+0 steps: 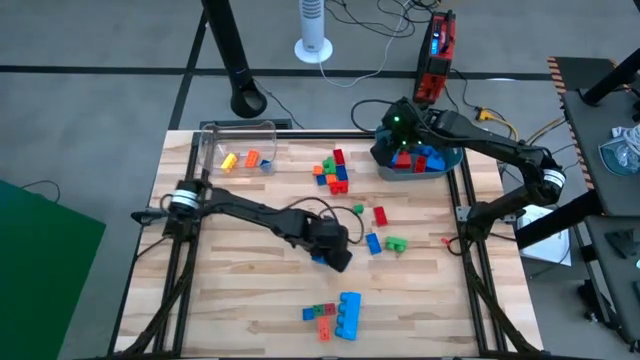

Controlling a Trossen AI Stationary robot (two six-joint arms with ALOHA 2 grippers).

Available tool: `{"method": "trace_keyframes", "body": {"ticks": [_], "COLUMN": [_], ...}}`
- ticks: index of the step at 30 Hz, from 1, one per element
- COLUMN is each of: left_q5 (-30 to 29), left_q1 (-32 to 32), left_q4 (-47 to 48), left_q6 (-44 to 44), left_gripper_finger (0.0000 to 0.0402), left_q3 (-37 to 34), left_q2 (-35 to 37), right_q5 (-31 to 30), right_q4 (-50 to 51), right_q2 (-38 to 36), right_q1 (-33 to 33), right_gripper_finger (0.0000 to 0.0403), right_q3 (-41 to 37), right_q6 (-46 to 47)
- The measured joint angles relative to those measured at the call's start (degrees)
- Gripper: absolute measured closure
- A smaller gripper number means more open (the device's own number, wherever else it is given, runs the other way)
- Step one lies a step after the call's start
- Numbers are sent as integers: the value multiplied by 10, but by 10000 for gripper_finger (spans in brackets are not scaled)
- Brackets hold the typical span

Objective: Sort blocks by size
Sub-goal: Put the big blue game piece into the blue bin

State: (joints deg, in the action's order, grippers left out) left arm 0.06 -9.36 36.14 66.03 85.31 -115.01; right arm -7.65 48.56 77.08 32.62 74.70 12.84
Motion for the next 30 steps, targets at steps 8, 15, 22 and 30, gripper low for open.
{"method": "trace_keyframes", "body": {"ticks": [8, 15, 22, 30], "left_q5": [11, 8, 9, 24], "left_q1": [-3, -4, -12, -19], "left_q4": [48, 97, 189, 232], "left_q6": [-43, -51, -95, -6], "left_gripper_finger": [352, 388, 381, 345], "left_q3": [74, 70, 66, 58], "left_q2": [-67, -65, -29, 43], "right_q5": [14, 21, 25, 37], "right_q4": [4, 4, 5, 6], "right_q2": [-1, -2, -2, -2], "right_q1": [-1, -1, -1, -6], "right_gripper_finger": [200, 203, 211, 221], "right_q3": [0, 0, 0, 0], "right_q6": [13, 26, 42, 52]}}
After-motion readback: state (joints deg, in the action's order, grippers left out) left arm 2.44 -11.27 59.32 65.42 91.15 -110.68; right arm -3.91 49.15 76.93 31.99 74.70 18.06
